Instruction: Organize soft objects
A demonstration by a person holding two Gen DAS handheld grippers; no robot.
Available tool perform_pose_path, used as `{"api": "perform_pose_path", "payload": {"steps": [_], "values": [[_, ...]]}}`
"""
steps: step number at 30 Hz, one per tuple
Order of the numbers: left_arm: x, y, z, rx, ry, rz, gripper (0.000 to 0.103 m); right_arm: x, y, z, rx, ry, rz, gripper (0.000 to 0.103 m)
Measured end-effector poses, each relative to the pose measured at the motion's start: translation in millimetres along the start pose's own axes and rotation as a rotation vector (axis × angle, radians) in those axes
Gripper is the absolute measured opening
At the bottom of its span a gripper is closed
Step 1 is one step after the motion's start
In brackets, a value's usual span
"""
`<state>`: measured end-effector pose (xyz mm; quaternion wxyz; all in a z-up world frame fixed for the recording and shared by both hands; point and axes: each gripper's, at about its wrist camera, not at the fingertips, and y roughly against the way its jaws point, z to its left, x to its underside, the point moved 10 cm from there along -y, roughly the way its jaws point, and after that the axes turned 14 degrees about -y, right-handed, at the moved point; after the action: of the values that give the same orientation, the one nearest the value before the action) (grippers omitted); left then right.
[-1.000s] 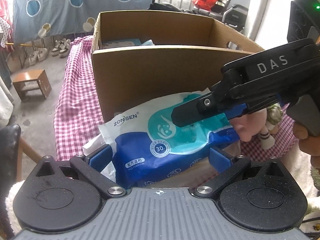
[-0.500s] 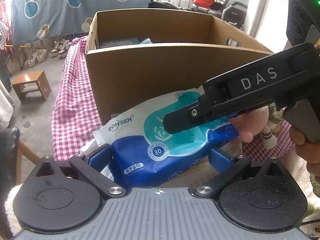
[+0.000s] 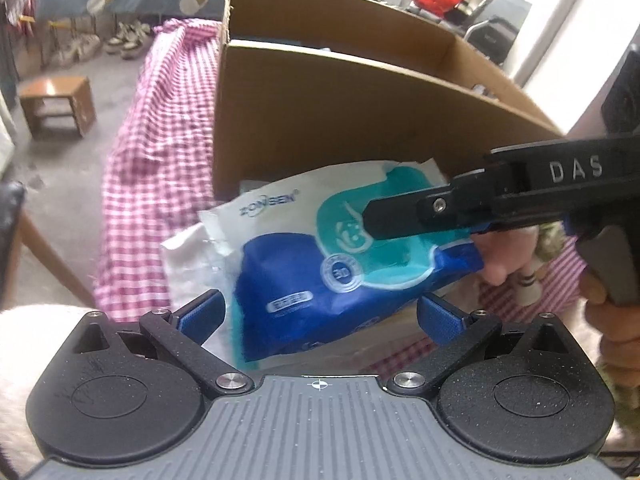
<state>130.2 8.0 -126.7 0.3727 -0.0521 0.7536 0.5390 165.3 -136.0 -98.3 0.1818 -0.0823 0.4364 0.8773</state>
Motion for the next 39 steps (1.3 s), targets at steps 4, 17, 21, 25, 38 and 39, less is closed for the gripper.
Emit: {"api": "perform_pose_path", "payload": {"steps": [4,17,21,25,38,39], "values": [[-5.4,-0.7,-4.3,0.041,0.021,-0.023,0.103,3.2,1.4,0.6,-0.019,-0.018,0.013,0.066],[-12.0,0.0,-16.9,-0.080,-0.117,-0.030,0.102,4.3,-1.1,1.4,-0.034,-0.023,-0.017,0.054],[-14.9,7.3,-15.8,-0.080,-0.097,-0.049,0.102,4.3,9.7,9.2,-0.043,0.014,-0.051,0.050],[-17.1,15.0,-16.7,-0.097,-0.097,-0.069,0.102,5.8,16.9,17.9,-0.062,0.037,-0.072,0.049],[-48.5,57.8,-23.0,-0.186,-0.159,-0.177,0.102,-7.2,61.5,52.2,-0.161,0.122,-0.182,0.047],[-54.1,61.9,-23.6,-0.192,-0.168,-0.192,0.102,-10.5,66.7,56.1,-0.170,0.129,-0.196,0.047]]}}
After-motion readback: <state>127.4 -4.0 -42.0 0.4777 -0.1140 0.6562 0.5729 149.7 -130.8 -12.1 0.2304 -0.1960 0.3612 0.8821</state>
